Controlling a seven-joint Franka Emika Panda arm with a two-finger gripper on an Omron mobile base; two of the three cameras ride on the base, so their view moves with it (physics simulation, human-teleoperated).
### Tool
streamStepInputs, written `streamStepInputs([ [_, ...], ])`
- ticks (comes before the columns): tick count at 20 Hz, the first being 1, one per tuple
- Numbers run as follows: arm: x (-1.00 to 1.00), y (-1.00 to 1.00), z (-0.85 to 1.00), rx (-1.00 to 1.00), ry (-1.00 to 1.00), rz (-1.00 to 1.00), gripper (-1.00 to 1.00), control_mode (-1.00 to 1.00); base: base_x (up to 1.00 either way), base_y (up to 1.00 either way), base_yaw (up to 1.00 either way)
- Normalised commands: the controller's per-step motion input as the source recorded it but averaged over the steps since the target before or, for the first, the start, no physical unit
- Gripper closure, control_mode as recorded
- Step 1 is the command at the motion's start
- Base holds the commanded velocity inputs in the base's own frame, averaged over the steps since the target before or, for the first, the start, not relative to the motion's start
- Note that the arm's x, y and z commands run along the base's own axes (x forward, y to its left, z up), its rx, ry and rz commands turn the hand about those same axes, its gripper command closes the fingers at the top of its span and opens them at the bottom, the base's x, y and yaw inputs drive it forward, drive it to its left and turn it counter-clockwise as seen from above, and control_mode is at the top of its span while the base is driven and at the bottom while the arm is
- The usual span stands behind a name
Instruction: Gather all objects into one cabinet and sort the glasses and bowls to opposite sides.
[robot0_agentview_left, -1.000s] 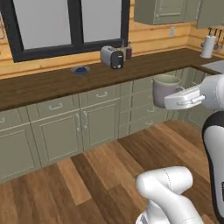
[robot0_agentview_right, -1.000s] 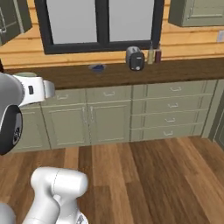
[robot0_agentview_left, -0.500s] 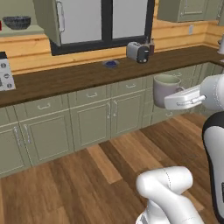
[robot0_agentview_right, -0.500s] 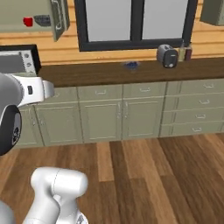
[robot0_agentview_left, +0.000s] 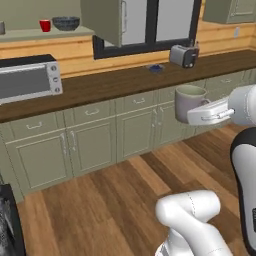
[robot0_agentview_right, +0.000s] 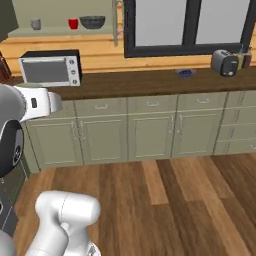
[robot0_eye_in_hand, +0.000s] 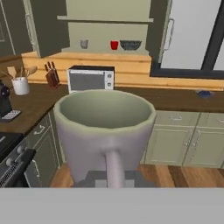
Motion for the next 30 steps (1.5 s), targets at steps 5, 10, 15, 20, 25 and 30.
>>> streamStepInputs([
  [5, 0.00, 0.00, 0.00, 0.00, 0.00, 0.00, 1.00, 1.00, 0.30, 1.00, 0.00],
  [10, 0.00, 0.00, 0.00, 0.00, 0.00, 0.00, 1.00, 1.00, 0.95, 0.68, 0.02],
  [15, 0.00, 0.00, 0.00, 0.00, 0.00, 0.00, 1.00, 1.00, 0.85, -0.71, 0.31],
  [20, 0.00, 0.00, 0.00, 0.00, 0.00, 0.00, 1.00, 1.00, 0.55, -0.36, 0.30],
  [25, 0.00, 0.00, 0.00, 0.00, 0.00, 0.00, 1.00, 1.00, 0.73, 0.82, 0.05],
  [30, 0.00, 0.00, 0.00, 0.00, 0.00, 0.00, 1.00, 1.00, 1.00, 0.36, 0.04],
])
